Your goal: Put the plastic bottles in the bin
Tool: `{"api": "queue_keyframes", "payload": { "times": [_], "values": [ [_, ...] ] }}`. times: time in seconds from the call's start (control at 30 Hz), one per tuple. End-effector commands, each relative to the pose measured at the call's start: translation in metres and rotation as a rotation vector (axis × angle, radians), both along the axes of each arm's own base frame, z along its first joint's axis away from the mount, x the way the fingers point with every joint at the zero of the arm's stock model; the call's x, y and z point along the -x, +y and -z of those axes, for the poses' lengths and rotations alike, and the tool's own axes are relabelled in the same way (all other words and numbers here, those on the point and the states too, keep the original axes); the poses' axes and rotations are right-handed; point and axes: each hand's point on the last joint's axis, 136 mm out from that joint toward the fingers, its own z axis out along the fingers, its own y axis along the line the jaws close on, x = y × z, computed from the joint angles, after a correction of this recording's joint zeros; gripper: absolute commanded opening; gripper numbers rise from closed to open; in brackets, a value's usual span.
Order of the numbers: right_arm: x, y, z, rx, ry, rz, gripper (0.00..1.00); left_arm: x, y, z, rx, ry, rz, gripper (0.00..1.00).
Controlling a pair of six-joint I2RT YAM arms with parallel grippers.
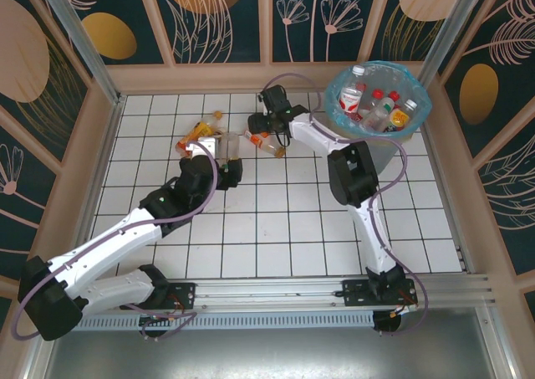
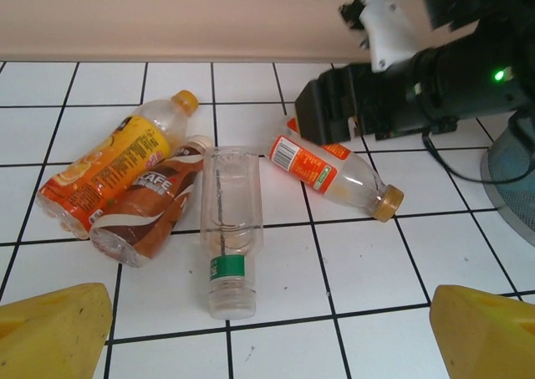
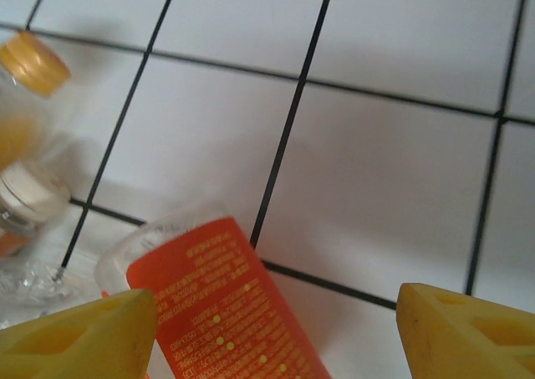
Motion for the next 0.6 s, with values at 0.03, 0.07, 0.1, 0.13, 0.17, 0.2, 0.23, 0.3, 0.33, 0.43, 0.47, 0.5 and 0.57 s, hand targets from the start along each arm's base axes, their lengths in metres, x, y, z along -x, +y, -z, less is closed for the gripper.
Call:
{"api": "queue_keyframes", "payload": {
  "times": [0.03,0.07,0.1,0.13,0.17,0.2,0.23,0.3,0.33,0.43,0.47,0.5,0.57],
  "values": [
    [0.011,0.014,0.018,-0.008,0.067,-0.061,0.76,-0.003,-0.001,-0.008,0.03,-0.027,0.01,0.97],
    [0.012,0.015,0.022,-0.009,0.079,-0.07,0.76,-0.003,0.0,-0.006,0.031,-0.022,0.01,0.97],
    [0.014,0.017,0.028,-0.005,0.091,-0.08,0.75,-0.003,0.001,-0.004,0.033,-0.018,0.009,0.97],
    [0.015,0.016,0.031,0.001,0.096,-0.079,0.75,-0.002,0.001,-0.002,0.035,-0.015,0.009,0.97],
    [0.016,0.017,0.035,0.011,0.106,-0.084,0.75,-0.002,0.002,-0.001,0.039,-0.012,0.009,0.97],
    [0.016,0.017,0.038,0.019,0.115,-0.089,0.74,-0.002,0.002,0.0,0.042,-0.01,0.011,0.97],
    [0.016,0.017,0.04,0.024,0.121,-0.091,0.75,-0.002,0.002,0.0,0.044,-0.01,0.011,0.97],
    [0.018,0.02,0.042,0.024,0.134,-0.106,0.75,-0.002,0.003,-0.001,0.047,-0.012,0.011,0.97],
    [0.019,0.022,0.041,0.017,0.14,-0.116,0.75,-0.002,0.003,-0.001,0.045,-0.013,0.01,0.97],
    [0.021,0.023,0.042,0.016,0.152,-0.118,0.75,-0.002,0.005,-0.002,0.045,-0.016,0.008,0.97],
    [0.021,0.023,0.042,0.017,0.156,-0.119,0.75,-0.002,0.005,-0.002,0.046,-0.016,0.008,0.97],
    [0.021,0.023,0.041,0.016,0.158,-0.119,0.75,-0.002,0.005,-0.002,0.047,-0.015,0.011,0.97],
    [0.022,0.024,0.039,0.013,0.165,-0.123,0.72,-0.002,0.005,-0.002,0.047,-0.014,0.012,0.97]
  ]
}}
